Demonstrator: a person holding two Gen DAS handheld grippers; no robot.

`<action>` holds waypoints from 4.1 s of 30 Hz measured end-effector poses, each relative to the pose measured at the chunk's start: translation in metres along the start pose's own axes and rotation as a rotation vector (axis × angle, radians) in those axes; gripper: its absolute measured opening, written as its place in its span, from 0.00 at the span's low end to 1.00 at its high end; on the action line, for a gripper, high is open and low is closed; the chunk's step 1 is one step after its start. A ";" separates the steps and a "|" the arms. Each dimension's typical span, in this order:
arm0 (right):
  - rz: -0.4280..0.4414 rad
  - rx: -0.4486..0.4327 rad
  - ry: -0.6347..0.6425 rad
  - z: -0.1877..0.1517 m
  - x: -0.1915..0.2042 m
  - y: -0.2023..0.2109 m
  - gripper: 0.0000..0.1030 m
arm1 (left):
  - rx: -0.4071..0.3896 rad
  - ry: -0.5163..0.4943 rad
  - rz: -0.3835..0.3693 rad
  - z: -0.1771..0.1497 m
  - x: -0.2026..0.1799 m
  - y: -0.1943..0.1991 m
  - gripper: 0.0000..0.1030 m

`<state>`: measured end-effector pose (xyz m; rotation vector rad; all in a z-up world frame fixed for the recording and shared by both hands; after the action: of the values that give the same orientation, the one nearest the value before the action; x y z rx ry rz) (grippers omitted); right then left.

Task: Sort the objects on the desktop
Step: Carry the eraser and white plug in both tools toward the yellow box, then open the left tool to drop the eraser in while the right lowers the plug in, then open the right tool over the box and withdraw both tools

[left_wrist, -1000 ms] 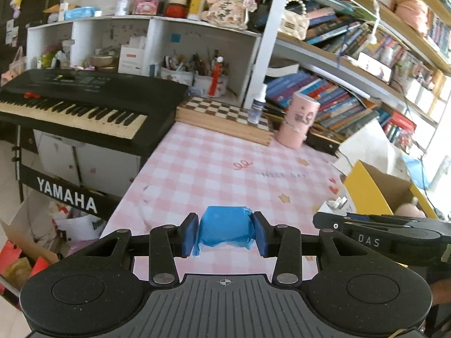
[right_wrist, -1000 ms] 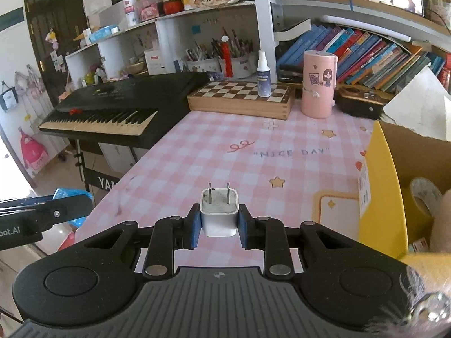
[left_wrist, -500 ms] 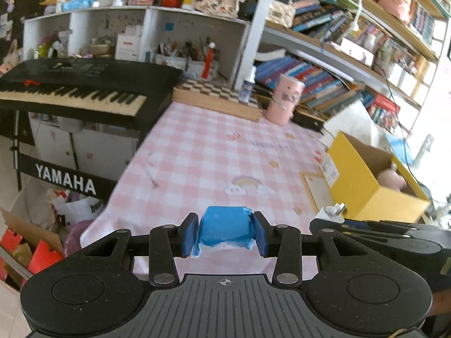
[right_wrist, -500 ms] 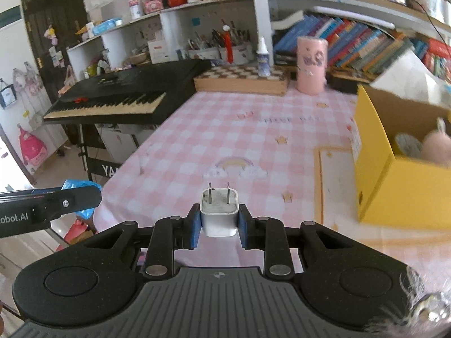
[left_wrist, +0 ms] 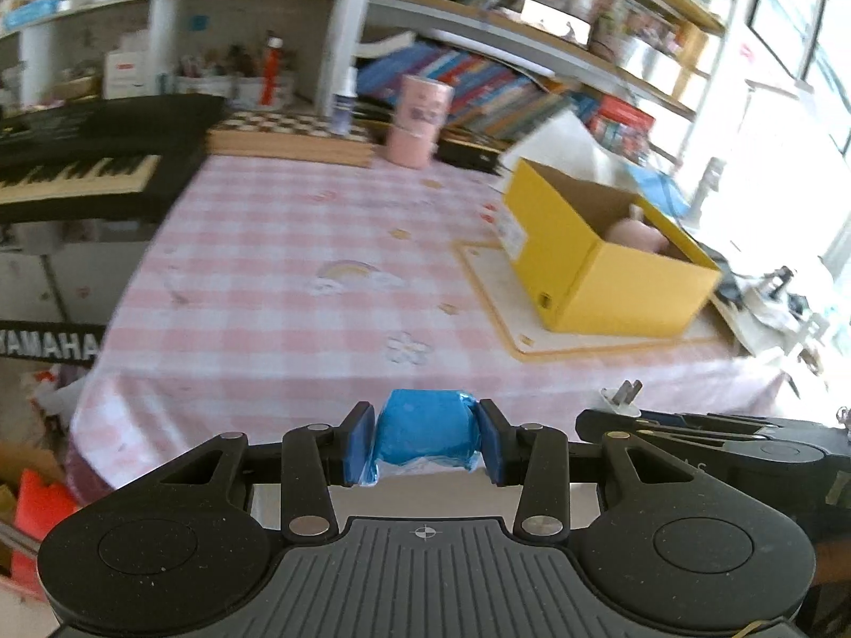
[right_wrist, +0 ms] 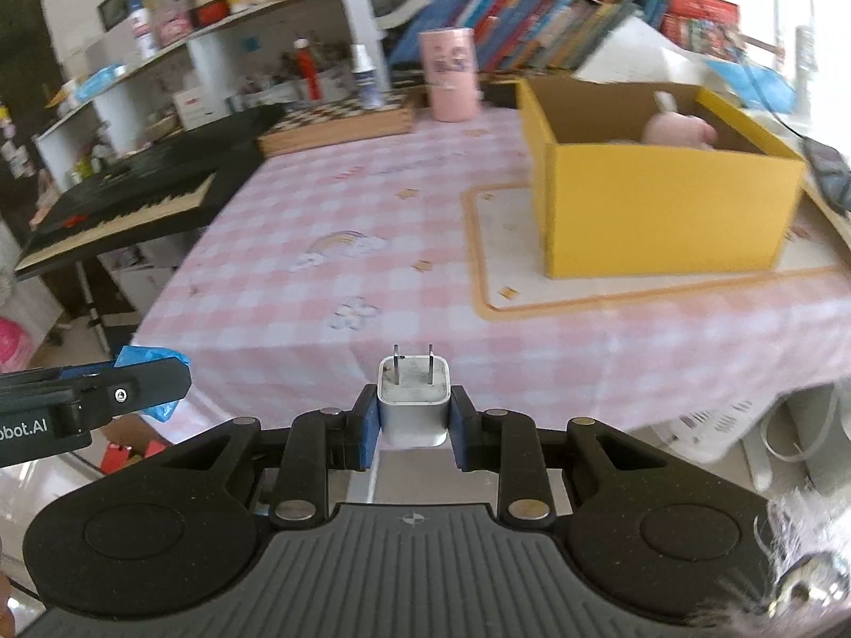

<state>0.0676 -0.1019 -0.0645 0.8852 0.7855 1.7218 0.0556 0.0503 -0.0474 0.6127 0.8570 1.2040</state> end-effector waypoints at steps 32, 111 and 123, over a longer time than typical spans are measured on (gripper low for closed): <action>-0.140 0.000 -0.204 -0.013 -0.105 0.025 0.24 | 0.065 -0.188 -0.157 0.027 -0.099 -0.054 0.39; 0.325 -0.024 0.248 0.217 -0.202 -0.039 0.24 | 0.003 -0.041 0.253 0.164 -0.203 -0.152 0.57; 0.309 0.190 0.452 0.206 -0.174 -0.096 0.30 | -0.003 0.053 0.354 0.132 -0.184 -0.122 0.59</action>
<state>0.3281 -0.2211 -0.0710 0.7804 1.1734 2.1884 0.2093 -0.1552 -0.0275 0.7542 0.8110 1.5459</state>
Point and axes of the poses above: each gripper's, at about its wrist camera, not at the fingertips, and y roughly against the way its jaws point, x to its left, z to its top, the point moved 9 cm from there along -y, roughly the way its jaws point, and after that the axes turned 14 degrees about x, right-handed, at the moved point
